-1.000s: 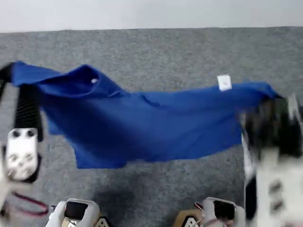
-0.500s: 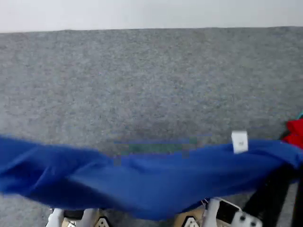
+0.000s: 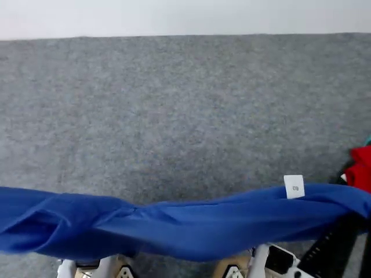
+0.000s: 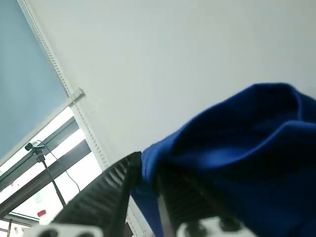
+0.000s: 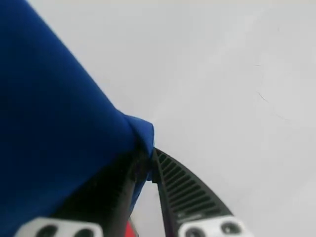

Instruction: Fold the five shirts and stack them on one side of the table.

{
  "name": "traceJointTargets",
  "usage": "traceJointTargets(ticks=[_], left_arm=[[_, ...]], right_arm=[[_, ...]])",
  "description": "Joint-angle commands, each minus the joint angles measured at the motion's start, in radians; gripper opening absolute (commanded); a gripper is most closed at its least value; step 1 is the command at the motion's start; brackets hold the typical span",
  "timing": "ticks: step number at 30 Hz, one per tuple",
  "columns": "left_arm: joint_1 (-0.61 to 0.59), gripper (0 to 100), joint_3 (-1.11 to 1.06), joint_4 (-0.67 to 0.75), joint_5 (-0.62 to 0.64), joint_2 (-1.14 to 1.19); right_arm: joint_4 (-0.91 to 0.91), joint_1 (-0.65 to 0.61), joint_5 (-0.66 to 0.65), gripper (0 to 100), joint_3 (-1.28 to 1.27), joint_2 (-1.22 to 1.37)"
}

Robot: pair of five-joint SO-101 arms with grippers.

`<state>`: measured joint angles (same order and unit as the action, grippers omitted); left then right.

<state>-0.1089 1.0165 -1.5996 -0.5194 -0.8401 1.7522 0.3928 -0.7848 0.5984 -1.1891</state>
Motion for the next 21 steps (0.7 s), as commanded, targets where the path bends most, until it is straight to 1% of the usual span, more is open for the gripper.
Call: traceJointTargets(ticks=[1, 5, 7, 10, 13, 15, 16, 18, 21], left_arm=[[-0.005, 0, -0.018, -0.069, -0.009, 0.018], [-0.005, 0, -0.159, -0.098, -0.009, 0.014], [-0.005, 0, -0.260, -0.100, -0.009, 0.011], [-0.005, 0, -0.446, -0.098, -0.009, 0.014], [-0.002, 0, -0.673, -0.080, -0.008, 0.017], [0.000, 0, -0.858, -0.015, -0.008, 0.017], [0.000, 0, -0.955, 0.038, -0.008, 0.017], [0.000, 0, -1.138, 0.169, -0.008, 0.017], [0.006, 0, -1.353, 0.367, -0.006, 0.017]], right_arm=[[0.027, 0.010, -0.015, 1.1, -0.074, 0.036], [0.021, 0.005, -0.012, 1.3, -0.199, 0.067], [-0.012, 0.005, -0.012, 1.3, -0.287, 0.081], [-0.104, 0.005, -0.015, 1.2, -0.453, 0.087], [-0.232, 0.004, -0.015, 1.2, -0.644, 0.091], [-0.346, 0.002, -0.015, 1.2, -0.796, 0.093], [-0.406, -0.007, -0.015, 1.1, -0.872, 0.093], [-0.510, -0.035, -0.017, 1.1, -1.007, 0.093], [-0.654, -0.110, -0.017, 1.1, -1.169, 0.093]])
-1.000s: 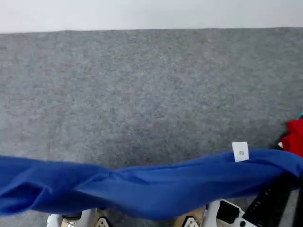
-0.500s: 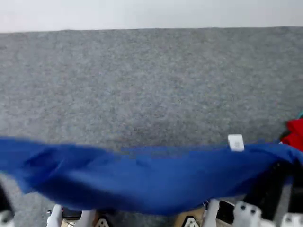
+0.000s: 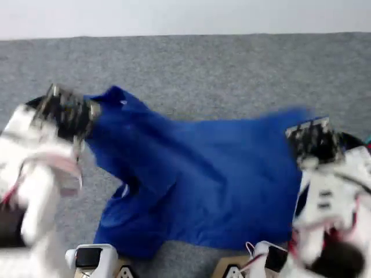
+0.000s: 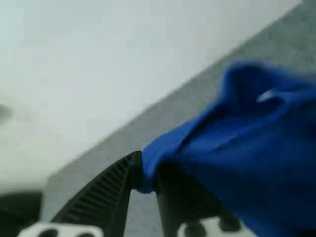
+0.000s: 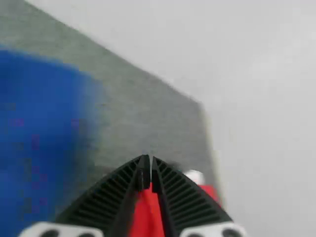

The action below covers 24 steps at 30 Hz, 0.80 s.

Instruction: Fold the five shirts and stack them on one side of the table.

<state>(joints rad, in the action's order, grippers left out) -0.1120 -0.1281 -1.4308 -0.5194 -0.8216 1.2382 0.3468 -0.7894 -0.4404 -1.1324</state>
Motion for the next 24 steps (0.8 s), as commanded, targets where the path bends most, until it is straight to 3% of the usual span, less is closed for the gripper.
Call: traceJointTargets(ticks=[1, 7, 11, 14, 20, 24], left_arm=[[0.021, 0, -0.269, 0.261, -0.006, -0.002], [0.094, 0, -0.587, 0.606, -0.006, 0.000], [0.135, 0, -0.716, 0.721, -0.006, 0.000], [0.120, 0, -0.753, 0.707, -0.008, -0.005], [-0.032, 0, -0.760, 0.565, -0.009, -0.002], [-0.097, 0, -0.760, 0.419, -0.008, -0.002]], right_arm=[[-0.188, -0.090, -0.012, 1.1, -0.178, 0.036], [-0.421, -0.194, -0.009, 1.1, -0.396, 0.038], [-0.484, -0.222, -0.008, 1.1, -0.474, 0.038], [-0.481, -0.222, -0.006, 1.1, -0.473, 0.035], [-0.367, -0.223, -0.005, 1.1, -0.425, 0.094], [-0.200, -0.228, 0.110, 1.3, -0.239, 0.280]])
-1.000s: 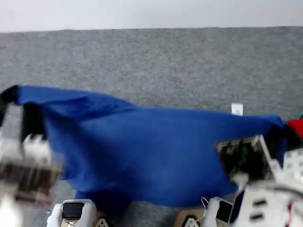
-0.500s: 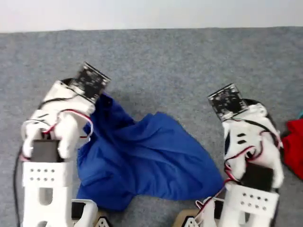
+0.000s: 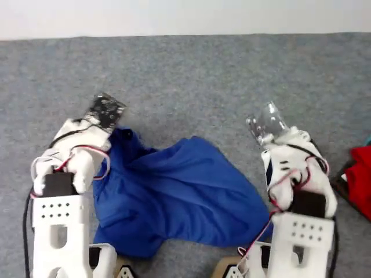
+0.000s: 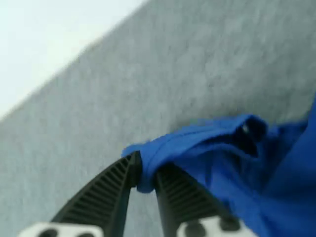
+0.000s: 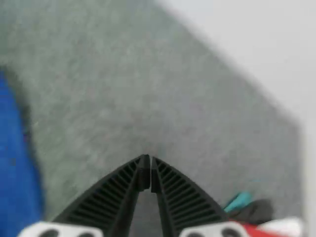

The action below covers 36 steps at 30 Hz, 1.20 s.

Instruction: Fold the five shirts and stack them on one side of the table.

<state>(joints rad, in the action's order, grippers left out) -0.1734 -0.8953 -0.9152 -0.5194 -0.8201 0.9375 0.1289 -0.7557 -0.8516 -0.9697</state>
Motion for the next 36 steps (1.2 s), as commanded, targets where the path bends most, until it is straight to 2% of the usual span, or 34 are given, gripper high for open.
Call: traceJointTargets(ticks=[1, 6, 10, 18, 26, 36], left_arm=[[-0.044, 0, 0.005, -0.133, -0.008, -0.003], [-0.063, 0, -0.064, -0.242, -0.008, -0.005], [-0.104, 0, -0.143, -0.242, -0.008, -0.011], [-0.181, 0, -0.202, -0.241, -0.008, -0.011], [-0.187, 0, -0.203, -0.216, -0.008, -0.005], [-0.187, 0, -0.205, -0.184, -0.006, -0.005]], right_arm=[[0.147, -0.031, 0.112, 1.3, 0.239, 0.179], [0.409, -0.231, 0.235, 1.4, 0.588, 0.519], [0.549, -0.360, 0.287, 1.4, 0.861, 0.809], [0.731, -0.507, 0.310, 1.1, 1.332, 1.337], [0.796, -0.573, 0.310, 1.1, 1.596, 1.670], [0.855, -0.486, 0.302, 1.1, 1.623, 1.870]])
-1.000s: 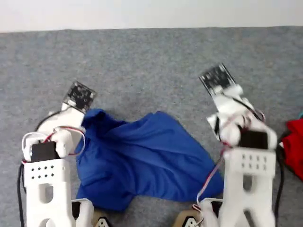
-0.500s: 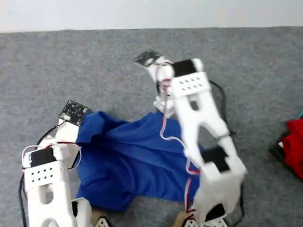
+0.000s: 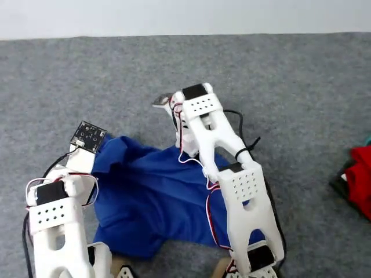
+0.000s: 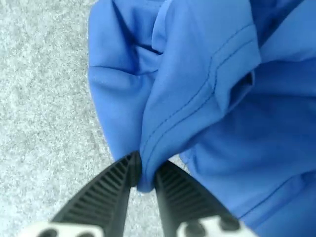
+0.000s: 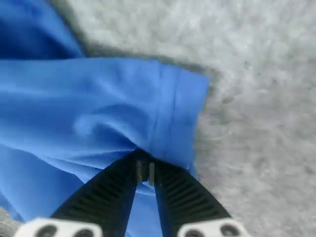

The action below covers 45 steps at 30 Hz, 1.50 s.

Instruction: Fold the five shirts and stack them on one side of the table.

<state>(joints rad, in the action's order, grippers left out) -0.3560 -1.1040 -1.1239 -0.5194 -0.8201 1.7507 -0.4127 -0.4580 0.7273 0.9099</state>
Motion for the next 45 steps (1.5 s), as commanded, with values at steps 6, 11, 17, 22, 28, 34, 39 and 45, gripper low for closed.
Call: traceJointTargets(ticks=[6, 11, 17, 22, 28, 34, 39, 45], left_arm=[[-0.003, 0, 0.005, 0.026, -0.006, -0.005], [-0.002, 0, 0.004, 0.069, -0.006, -0.003], [0.002, 0, 0.004, 0.080, -0.006, -0.003], [0.002, 0, 0.004, 0.080, -0.006, -0.003], [0.002, 0, -0.001, 0.077, -0.006, -0.003], [0.002, 0, -0.050, 0.092, -0.006, -0.008], [0.002, 0, -0.061, 0.094, -0.006, -0.011], [0.002, 0, -0.059, 0.094, -0.006, -0.011]], right_arm=[[0.045, 0.134, 0.003, 1.1, 0.000, -0.024], [0.044, 0.151, -0.043, 1.1, -0.123, -0.134], [0.007, 0.150, -0.038, 1.6, -0.129, -0.285], [-0.047, 0.147, -0.009, 11.3, -0.129, -0.323], [-0.142, 0.127, 0.092, 21.7, -0.129, -0.298], [-0.209, 0.071, 0.097, 21.7, -0.129, -0.222], [-0.257, 0.035, 0.097, 21.7, -0.129, -0.186], [-0.272, 0.022, 0.097, 21.7, -0.129, -0.147]])
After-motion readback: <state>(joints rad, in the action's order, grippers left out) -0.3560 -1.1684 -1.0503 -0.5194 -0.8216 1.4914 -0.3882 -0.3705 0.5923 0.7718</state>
